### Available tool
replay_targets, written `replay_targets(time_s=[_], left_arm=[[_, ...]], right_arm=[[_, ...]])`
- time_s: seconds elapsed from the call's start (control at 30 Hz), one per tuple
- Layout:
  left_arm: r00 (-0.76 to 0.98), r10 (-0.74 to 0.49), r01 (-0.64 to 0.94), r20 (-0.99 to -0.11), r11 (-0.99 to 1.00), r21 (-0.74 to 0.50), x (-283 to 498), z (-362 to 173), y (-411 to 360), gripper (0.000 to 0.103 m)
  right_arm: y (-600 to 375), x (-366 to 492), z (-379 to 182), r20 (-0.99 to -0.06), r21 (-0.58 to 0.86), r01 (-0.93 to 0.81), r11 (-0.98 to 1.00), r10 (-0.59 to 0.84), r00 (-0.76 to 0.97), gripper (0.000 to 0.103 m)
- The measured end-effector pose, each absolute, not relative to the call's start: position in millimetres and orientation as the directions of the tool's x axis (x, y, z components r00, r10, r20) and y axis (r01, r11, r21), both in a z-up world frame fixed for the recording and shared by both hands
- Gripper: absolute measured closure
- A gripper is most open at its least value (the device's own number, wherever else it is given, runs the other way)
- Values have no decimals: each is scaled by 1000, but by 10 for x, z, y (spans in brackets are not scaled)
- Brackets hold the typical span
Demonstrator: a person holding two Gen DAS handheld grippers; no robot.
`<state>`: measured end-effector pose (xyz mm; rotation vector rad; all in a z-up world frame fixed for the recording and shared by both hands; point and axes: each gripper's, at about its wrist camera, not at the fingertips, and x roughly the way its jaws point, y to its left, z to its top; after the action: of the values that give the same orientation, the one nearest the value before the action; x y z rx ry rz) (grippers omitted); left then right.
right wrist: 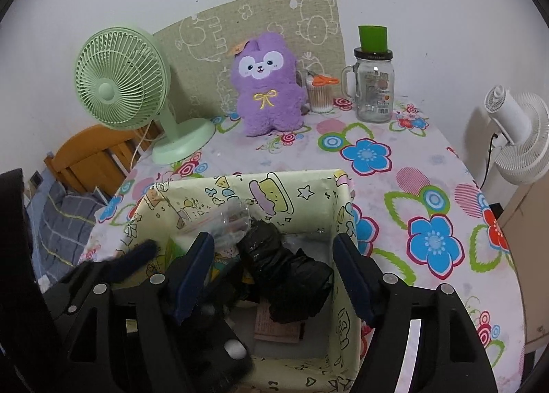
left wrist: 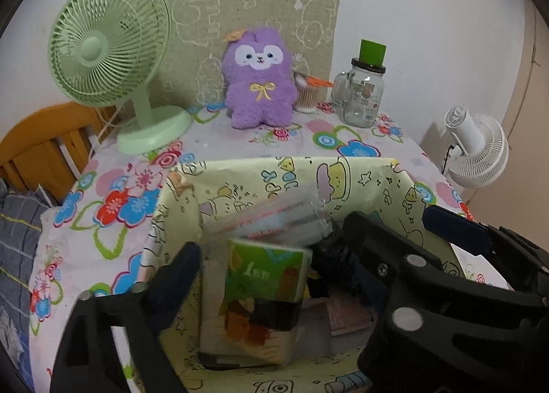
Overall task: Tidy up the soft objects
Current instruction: 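Drop the green tissue pack into the box while the right tool releases the straw bag, then withdraw both open tools toward the grey pouch and white roll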
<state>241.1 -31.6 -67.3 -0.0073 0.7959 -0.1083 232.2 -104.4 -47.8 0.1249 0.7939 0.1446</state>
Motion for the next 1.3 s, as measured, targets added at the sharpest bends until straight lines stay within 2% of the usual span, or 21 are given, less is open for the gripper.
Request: replay_targets(time_s=[0.17, 0.27, 0.4, 0.83, 1.3], left_arm=[[696, -93, 89, -712, 995, -43, 2341, -627, -307, 5], [700, -91, 83, -709, 996, -46, 2270, -593, -296, 3], [713, -91, 82, -696, 996, -46, 2152, -529, -302, 1], [757, -76, 67, -649, 997, -38, 1749, -267, -300, 0], [804, -77, 77, -590, 997, -25, 1275, -32, -344, 0]], right_arm=[[-1033, 2249, -439, -698, 156, -75, 985, 164, 697, 25], [-1025, 2166, -401, -691, 143, -70, 987, 150, 708, 19], [-1036, 2040, -339, -676, 148, -63, 987, 147, 722, 16], [-998, 1608, -55, -632, 94, -48, 994, 97, 769, 16], [-982, 1118, 176, -569, 75, -37, 997, 73, 819, 7]])
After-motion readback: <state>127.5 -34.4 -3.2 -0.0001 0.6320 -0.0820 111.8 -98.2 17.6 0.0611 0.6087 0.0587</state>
